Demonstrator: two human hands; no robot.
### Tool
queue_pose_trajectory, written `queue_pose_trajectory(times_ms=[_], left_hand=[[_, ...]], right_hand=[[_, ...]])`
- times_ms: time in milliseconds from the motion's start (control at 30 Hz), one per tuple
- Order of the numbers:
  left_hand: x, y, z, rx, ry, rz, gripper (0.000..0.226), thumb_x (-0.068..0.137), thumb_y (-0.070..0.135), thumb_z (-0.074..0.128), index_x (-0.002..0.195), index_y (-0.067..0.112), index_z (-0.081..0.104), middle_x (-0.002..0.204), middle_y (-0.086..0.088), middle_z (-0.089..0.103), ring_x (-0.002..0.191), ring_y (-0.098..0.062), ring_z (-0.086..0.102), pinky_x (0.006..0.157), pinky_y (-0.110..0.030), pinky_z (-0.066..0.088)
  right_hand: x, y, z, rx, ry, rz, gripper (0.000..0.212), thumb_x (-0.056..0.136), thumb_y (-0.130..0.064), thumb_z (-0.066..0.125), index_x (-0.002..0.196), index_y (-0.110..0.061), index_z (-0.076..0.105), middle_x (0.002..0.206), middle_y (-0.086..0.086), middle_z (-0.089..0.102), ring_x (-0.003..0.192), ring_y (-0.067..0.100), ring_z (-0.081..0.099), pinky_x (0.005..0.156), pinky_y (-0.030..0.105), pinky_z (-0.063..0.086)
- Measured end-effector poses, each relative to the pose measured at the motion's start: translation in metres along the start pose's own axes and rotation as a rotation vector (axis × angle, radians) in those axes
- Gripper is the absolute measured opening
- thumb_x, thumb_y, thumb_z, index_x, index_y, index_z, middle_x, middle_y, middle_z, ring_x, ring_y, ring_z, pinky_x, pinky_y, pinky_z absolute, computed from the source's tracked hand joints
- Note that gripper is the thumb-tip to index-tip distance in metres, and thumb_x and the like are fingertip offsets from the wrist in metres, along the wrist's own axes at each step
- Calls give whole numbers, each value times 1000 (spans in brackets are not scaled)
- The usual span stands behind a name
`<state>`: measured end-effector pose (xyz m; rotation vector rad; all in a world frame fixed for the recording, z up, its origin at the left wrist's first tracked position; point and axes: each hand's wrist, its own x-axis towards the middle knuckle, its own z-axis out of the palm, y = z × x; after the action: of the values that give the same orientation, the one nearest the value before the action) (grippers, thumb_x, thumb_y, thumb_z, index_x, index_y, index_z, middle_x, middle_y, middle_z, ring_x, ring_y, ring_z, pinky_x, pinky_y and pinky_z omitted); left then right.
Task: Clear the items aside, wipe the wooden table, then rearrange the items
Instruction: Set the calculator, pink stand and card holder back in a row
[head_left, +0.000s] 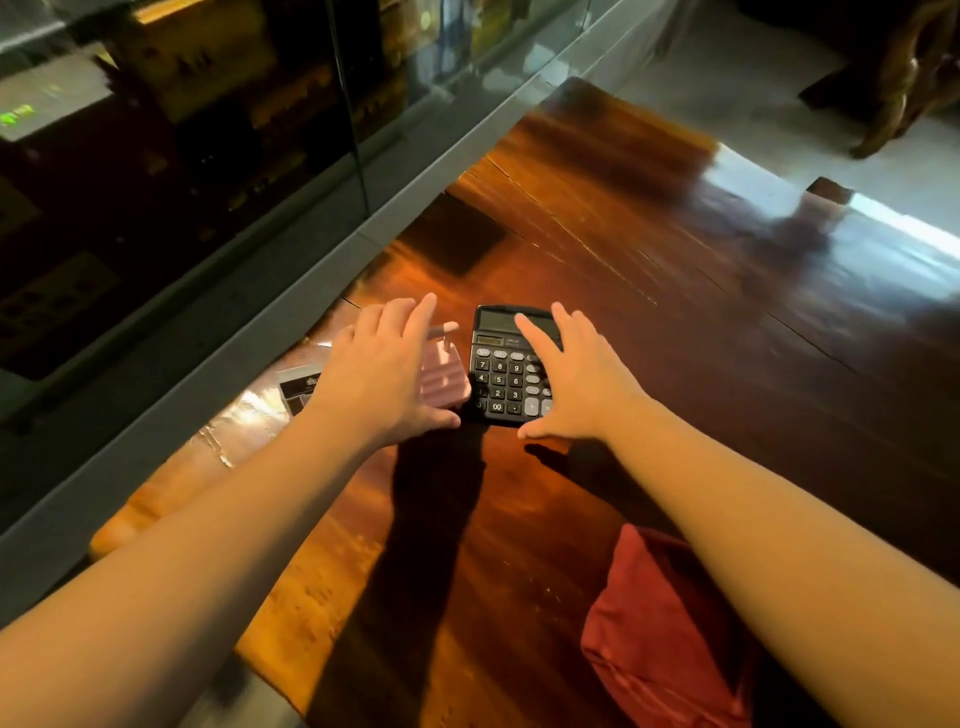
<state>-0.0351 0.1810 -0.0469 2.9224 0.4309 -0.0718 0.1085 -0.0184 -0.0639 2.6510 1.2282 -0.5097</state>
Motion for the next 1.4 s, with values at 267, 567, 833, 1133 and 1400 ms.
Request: queue_pose_trajectory(times_ms=[267, 567, 833, 1133, 1400], left_hand=[[8, 4, 12, 3, -91, 26, 120, 59, 45, 89, 151, 20, 16, 145, -7, 44, 129, -31, 44, 99, -47, 47], [11, 1, 18, -108, -77, 61, 95, 62, 20, 80, 143, 15, 31, 134, -10, 49, 117, -34, 48, 96, -45, 45], [15, 12, 18, -122, -68, 72, 86, 57, 26, 84, 130, 19, 40, 122, -6, 53, 107, -31, 51, 87, -41, 47], [34, 119, 9, -161, -129, 250, 95, 52, 35, 90, 131, 22, 38, 126, -6, 54, 105, -27, 54, 85, -40, 52], [47, 262, 27, -132, -195, 505, 99, 55, 31, 91, 137, 24, 37, 129, -7, 49, 109, -27, 52, 85, -34, 48]], right_hand=[[43, -8, -1, -169, -43, -49, 163, 44, -86, 77, 152, -30, -31, 165, 27, -16, 150, 52, -11, 120, 66, 6], [49, -12, 4, -172, -26, -82, 166, 35, -83, 80, 153, -35, -27, 161, 30, 10, 146, 49, 15, 118, 62, 19], [17, 5, 11, -127, 8, -54, 160, 39, -82, 79, 157, -34, -19, 144, 26, 30, 128, 41, 35, 113, 56, 27], [-96, 103, 29, -17, 86, 217, 154, 37, -82, 74, 157, -36, -11, 150, 28, 25, 135, 45, 28, 117, 58, 22], [-206, 199, 65, 5, 40, 448, 155, 38, -86, 71, 155, -38, -18, 155, 28, 18, 144, 46, 18, 120, 59, 15]])
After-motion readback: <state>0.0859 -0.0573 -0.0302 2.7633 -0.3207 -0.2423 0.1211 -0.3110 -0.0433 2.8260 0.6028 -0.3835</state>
